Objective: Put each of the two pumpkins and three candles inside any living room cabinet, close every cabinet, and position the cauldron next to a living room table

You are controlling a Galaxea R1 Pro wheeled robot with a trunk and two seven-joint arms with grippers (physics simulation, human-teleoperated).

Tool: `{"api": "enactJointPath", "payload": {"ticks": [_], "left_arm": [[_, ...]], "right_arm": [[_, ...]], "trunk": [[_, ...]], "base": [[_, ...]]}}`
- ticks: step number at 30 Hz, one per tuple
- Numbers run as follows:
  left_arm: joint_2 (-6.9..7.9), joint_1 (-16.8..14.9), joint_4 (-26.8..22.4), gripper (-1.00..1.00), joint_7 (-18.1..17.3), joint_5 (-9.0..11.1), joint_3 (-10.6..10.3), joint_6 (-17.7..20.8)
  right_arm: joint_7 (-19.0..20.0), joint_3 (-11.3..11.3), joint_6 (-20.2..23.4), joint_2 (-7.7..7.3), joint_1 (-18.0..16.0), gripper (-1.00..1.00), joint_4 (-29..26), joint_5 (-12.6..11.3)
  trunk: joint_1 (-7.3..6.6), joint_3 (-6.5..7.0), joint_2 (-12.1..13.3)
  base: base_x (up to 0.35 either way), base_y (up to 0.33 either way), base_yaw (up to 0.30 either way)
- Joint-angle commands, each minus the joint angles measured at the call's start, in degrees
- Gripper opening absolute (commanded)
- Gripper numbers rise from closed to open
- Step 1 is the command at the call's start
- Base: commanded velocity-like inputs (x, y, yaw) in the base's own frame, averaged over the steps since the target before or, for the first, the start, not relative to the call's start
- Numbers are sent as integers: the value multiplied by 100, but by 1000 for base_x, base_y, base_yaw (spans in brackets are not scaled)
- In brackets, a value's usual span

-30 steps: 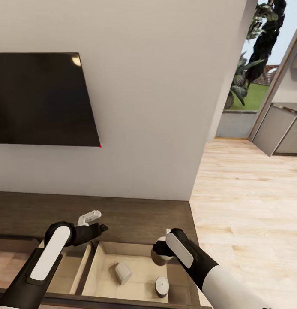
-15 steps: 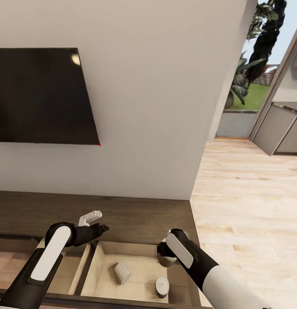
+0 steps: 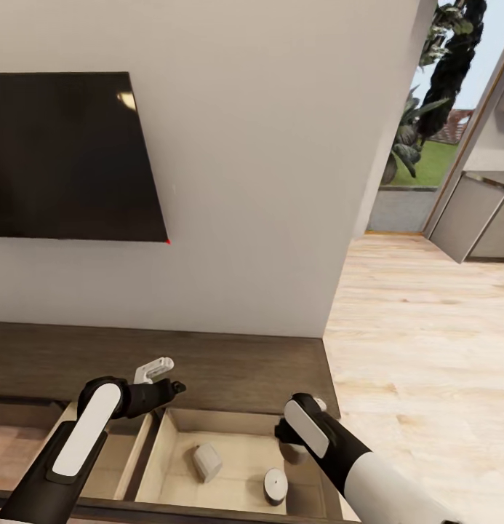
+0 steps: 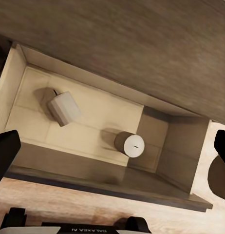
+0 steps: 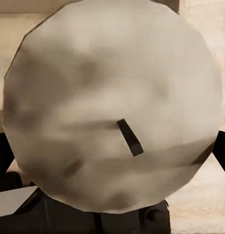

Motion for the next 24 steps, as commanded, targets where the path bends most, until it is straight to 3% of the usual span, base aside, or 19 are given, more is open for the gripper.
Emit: {"api": "enactJointPath", "payload": {"ticks": [1,7,12,20,24], "left_arm": [[4,-5,-5,100,60,55,-12,4],[-7,-5,-5,100,60,55,-23,4],[-21,-5,-5,100,60,55,-35,4],[-23,-5,-5,100,60,55,-31,4],[-23,-5,-5,100,60,55,-35,4]], "right_arm": [[-36,24,-20,-1,-9,-100,92,-49],[-11,93,-38,-1,-9,-100,269,-32],[-3,525,-79,-1,-9,-100,295,-35],[121,735,-109,-1,-9,-100,314,-13],[377,1145,-316,-1,-9,-100,320,-8]], "trunk": [[23,-24,-47],[155,-132,-287],[265,-222,-488],[440,-365,-809],[528,-437,-969]], "base": [[0,0,0],[0,0,0],[0,0,0],[0,0,0],[0,0,0]]}}
